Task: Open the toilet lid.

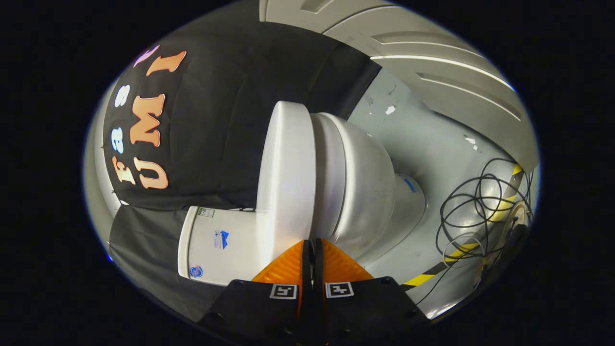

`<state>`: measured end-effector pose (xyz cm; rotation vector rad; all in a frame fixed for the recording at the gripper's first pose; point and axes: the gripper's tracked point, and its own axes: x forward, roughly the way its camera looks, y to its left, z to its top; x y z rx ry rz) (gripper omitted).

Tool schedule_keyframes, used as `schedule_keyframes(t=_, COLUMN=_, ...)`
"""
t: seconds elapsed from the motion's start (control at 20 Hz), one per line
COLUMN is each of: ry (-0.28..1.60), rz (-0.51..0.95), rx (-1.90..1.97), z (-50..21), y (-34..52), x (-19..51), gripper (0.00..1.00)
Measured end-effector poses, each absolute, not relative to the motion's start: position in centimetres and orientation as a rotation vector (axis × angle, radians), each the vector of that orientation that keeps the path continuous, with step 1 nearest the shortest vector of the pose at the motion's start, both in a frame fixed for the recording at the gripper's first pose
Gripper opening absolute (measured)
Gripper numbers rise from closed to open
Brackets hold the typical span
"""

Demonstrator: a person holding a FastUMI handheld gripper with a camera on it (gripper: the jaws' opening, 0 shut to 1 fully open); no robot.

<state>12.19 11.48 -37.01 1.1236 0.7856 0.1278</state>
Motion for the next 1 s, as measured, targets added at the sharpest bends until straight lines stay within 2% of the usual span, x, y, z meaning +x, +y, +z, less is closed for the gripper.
schedule_keyframes(t=0.35, ry=0.776, rz=0.090, rx=1.035, z=-35.7, y=11.5, x=12.5, gripper=0.08)
schedule_keyframes(t=1.0, ry=0.656, rz=0.048, rx=0.726, z=-28.2, y=12.9, x=14.1, gripper=0.08)
